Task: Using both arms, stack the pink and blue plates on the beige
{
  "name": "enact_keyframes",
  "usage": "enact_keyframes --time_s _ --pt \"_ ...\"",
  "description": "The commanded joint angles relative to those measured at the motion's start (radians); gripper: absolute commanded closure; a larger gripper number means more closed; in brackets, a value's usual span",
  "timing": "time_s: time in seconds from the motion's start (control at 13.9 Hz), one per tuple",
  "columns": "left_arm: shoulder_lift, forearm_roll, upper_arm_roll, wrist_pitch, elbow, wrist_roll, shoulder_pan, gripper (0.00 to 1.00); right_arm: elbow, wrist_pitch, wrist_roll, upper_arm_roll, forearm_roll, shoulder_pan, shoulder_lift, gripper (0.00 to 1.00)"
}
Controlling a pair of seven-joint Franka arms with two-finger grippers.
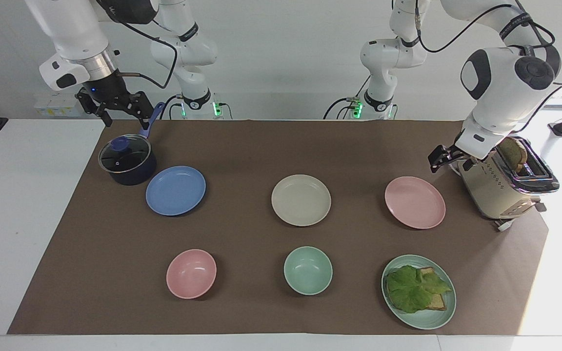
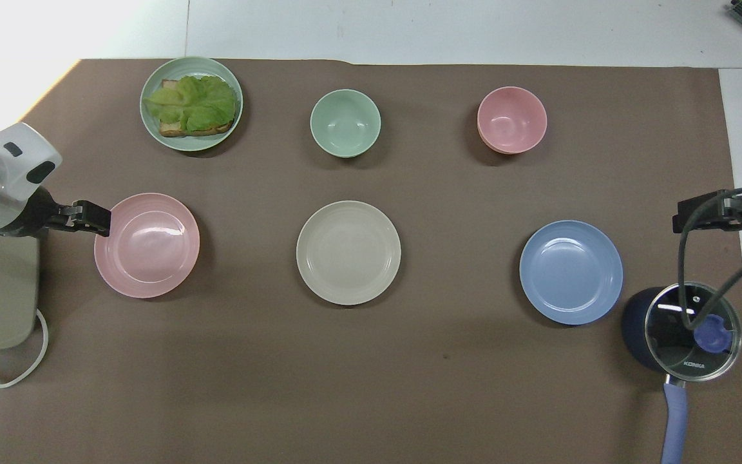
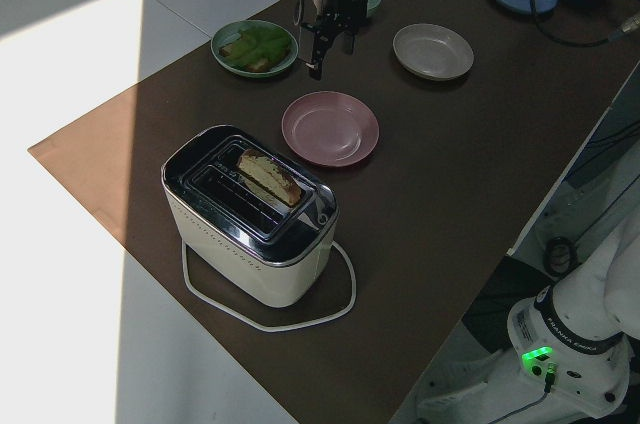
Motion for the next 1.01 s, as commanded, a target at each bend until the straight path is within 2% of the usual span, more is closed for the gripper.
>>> enact_keyframes --time_s 0.0,0.29,0.5,0.93 --pt "0.018 0.005 -0.005 0.134 -0.109 0.004 0.040 0.00 -0.016 0.017 -0.023 0.002 0.022 -0.013 -0.014 0.00" --pt "0.095 -0.009 -0.006 0.173 -0.116 -0.005 0.068 0.00 -0.016 0.017 -0.033 0.002 0.020 -0.015 -0.014 0.00" --pt "0.113 -0.063 -0.005 0.204 -0.153 -0.031 0.097 0.00 -0.016 0.017 -0.035 0.002 0.019 -0.015 -0.014 0.00" --pt "0.104 -0.066 -0.006 0.213 -0.218 -0.151 0.097 0.00 -0.016 0.017 -0.038 0.002 0.009 -0.033 -0.014 0.00"
